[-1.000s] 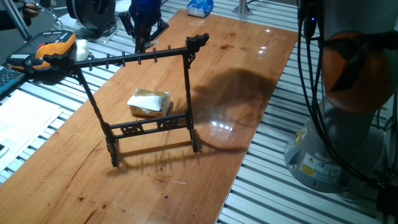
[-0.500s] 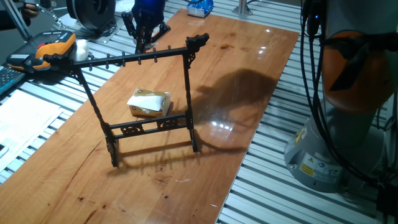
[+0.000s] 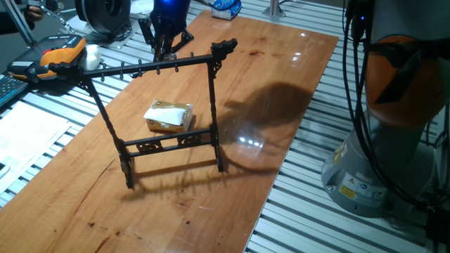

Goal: Place the brush on the pen rack

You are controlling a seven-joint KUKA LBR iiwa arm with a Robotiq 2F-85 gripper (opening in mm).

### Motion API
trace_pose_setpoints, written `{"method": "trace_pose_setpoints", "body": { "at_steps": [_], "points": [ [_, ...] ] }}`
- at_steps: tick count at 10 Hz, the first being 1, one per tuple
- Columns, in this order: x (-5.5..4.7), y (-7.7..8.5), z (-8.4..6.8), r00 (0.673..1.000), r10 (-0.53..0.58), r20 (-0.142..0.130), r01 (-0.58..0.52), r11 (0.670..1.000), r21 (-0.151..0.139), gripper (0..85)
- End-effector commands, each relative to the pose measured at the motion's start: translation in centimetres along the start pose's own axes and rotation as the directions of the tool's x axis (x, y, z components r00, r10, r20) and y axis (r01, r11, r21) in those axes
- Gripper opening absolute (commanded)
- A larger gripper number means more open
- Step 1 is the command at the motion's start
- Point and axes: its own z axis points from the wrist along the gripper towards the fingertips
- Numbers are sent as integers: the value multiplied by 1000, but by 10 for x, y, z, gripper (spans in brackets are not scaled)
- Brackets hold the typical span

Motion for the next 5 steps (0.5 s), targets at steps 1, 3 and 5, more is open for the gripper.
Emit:
{"method": "trace_pose_setpoints", "body": {
  "at_steps": [1,3,5],
  "points": [
    [0,0,0,1000,0,2,0,1000,0,0],
    [0,0,0,1000,0,3,0,1000,1,0],
    [0,0,0,1000,0,4,0,1000,-4,0]
  ]
}}
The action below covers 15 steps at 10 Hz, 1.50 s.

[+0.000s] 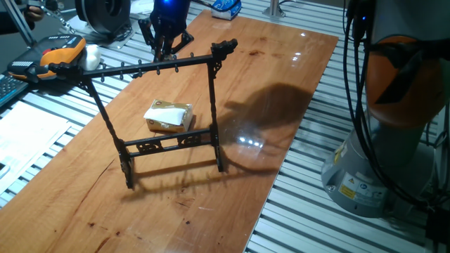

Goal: Place the brush on the pen rack

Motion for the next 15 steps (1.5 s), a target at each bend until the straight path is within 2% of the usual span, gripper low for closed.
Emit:
{"method": "trace_pose_setpoints", "body": {
  "at_steps": [1,6,8,9,10,15],
  "points": [
    [0,0,1,1000,2,2,-2,1000,-9,0],
    [0,-2,3,1000,3,20,-3,1000,-22,0],
    [0,-2,3,1000,0,21,1,1000,-25,340],
    [0,-2,3,1000,-2,24,3,1000,-28,340],
    [0,-2,3,1000,-2,25,3,1000,-31,510],
    [-1,-3,4,999,-17,30,17,1000,-25,510]
  ]
}}
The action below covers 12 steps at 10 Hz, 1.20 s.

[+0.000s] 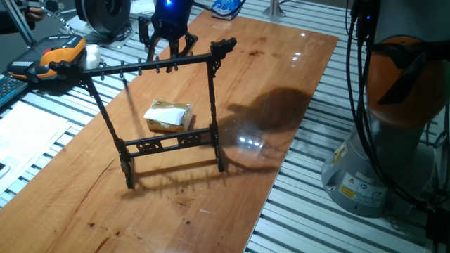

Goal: Place the brush on the pen rack

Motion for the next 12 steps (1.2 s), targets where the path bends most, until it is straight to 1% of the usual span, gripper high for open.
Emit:
{"method": "trace_pose_setpoints", "body": {
  "at_steps": [1,2,3,5,6,8,9,10,12],
  "points": [
    [0,0,0,1000,-8,3,8,1000,2,510],
    [-1,0,0,999,-32,16,32,999,14,510],
    [-2,-1,0,998,-53,18,53,998,23,510],
    [-5,-2,-3,993,-110,33,109,993,52,510],
    [-6,-2,-4,988,-149,48,145,987,74,340],
    [-6,-1,-11,977,-205,63,197,974,111,340],
    [-7,1,-14,969,-233,75,223,966,131,170],
    [-9,3,-20,963,-259,78,246,958,145,0],
    [-17,8,-32,951,-304,62,291,942,166,0]
  ]
}}
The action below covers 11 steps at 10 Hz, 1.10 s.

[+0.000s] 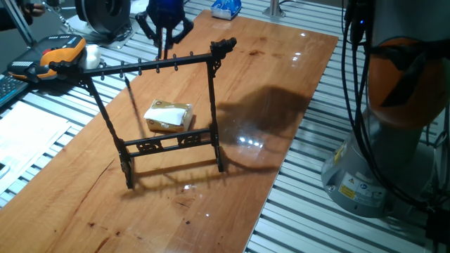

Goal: Place the brush on the pen rack

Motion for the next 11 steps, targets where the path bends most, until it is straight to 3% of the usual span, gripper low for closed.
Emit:
{"method": "trace_pose_setpoints", "body": {
  "at_steps": [1,2,3,6,9,11],
  "points": [
    [-4,0,-4,1000,-23,1,23,1000,3,0],
    [-6,-1,-7,998,-59,17,59,998,14,0],
    [-8,-1,-9,994,-97,44,95,995,43,0],
    [-12,0,-20,969,-221,106,205,968,147,0],
    [-14,-1,-23,932,-340,127,314,931,185,0],
    [-16,-3,-23,865,-483,133,440,860,259,0]
  ]
}}
